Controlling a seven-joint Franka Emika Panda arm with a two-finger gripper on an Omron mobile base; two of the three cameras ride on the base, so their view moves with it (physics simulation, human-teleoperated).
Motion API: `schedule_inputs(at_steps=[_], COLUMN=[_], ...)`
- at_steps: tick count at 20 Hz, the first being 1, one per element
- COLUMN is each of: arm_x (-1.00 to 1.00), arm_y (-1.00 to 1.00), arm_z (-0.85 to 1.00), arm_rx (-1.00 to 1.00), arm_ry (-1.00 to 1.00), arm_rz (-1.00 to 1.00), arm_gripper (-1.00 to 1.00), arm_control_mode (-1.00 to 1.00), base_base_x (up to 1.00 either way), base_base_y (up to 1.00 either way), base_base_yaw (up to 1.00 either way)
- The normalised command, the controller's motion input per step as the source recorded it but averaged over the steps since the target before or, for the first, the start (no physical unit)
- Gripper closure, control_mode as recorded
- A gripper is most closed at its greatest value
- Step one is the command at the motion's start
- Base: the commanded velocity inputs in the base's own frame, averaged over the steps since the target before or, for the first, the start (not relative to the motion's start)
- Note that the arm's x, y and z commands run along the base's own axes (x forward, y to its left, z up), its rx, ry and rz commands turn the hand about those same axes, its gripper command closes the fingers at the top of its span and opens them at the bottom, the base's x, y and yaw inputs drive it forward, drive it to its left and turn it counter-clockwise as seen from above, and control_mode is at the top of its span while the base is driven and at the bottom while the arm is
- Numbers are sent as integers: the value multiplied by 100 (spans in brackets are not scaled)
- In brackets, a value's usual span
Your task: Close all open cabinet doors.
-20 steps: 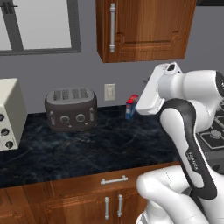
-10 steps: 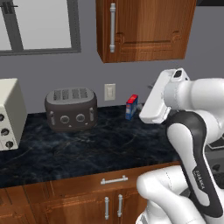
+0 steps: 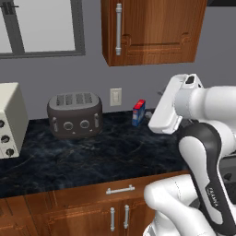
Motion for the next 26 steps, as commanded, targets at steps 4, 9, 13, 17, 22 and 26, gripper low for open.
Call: schedule_inputs(at_steps=[4, 9, 13, 17, 22, 26], arm_x=[-31, 0, 0, 0, 0, 0], arm_y=[-1, 0, 0, 0, 0, 0], arm_z=[0, 0, 0, 0, 0, 0], arm_rx=[-1, 0, 0, 0, 0, 0], arm_ry=[-6, 0, 0, 0, 0, 0], arm_rz=[-4, 0, 0, 0, 0, 0], arm_gripper=[-100, -100, -100, -100, -100, -100], arm_control_mode=[100, 100, 100, 100, 100, 100], base_base_x=[-31, -56, -45, -22, -12, -1], base_base_y=[-12, -46, -66, -74, -75, -75], base_base_yaw=[-7, -13, -13, -12, -10, -4])
